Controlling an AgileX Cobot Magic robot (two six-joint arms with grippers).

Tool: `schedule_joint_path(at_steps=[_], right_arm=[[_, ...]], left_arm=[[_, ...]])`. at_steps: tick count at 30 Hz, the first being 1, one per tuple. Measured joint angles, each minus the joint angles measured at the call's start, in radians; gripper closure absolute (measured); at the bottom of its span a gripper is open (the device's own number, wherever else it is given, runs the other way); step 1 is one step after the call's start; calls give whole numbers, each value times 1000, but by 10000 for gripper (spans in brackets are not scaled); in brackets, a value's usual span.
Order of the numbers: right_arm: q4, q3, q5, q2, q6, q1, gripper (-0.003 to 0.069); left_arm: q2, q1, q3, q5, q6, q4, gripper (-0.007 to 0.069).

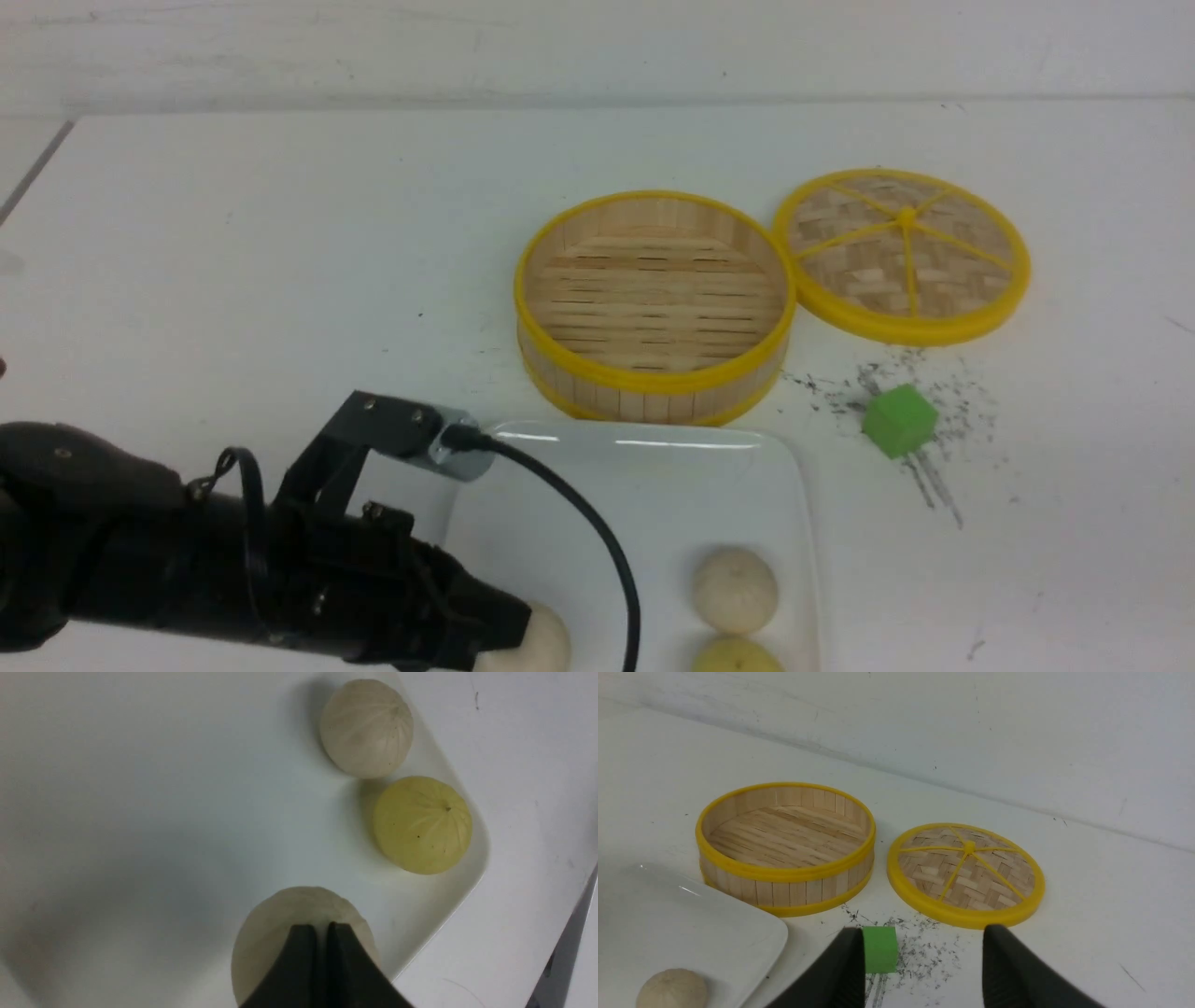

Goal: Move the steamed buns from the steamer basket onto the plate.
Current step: Use the left arm to put the steamed stuffed bun into the plate

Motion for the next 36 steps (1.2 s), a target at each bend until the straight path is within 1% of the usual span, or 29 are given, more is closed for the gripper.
schedule_joint_path(at_steps=[4, 6, 10, 13, 17, 21, 22, 23, 27, 29, 32, 36], right_arm=[[0, 0, -2, 0, 0, 0, 300], [0, 0, -3, 0, 0, 0, 300], [0, 0, -25, 0, 0, 0, 300], [0, 0, -38, 0, -12, 0, 300], [0, 0, -59, 0, -21, 0, 300], [0, 0, -60, 0, -23, 0, 300], [0, 0, -60, 0, -23, 0, 300], [0, 0, -60, 0, -23, 0, 300], [0, 0, -64, 0, -23, 0, 300], [0, 0, -64, 0, -23, 0, 300], [0, 0, -64, 0, -23, 0, 300], [0, 0, -63, 0, -23, 0, 300]], left_arm=[[22, 0, 27, -12, 74, -76, 602], [34, 0, 28, -13, 91, -91, 602], [91, 0, 28, -14, 151, -160, 599], [115, 0, 28, 2, 182, -177, 592], [121, 0, 28, 52, 202, -183, 555], [121, 0, 28, 104, 206, -188, 419], [121, 0, 28, 104, 206, -190, 410], [121, 0, 28, 109, 206, -207, 334], [121, 0, 28, 111, 206, -253, 206], [121, 0, 28, 121, 206, -280, 175], [121, 0, 28, 145, 213, -314, 161], [121, 0, 28, 200, 290, -390, 158]])
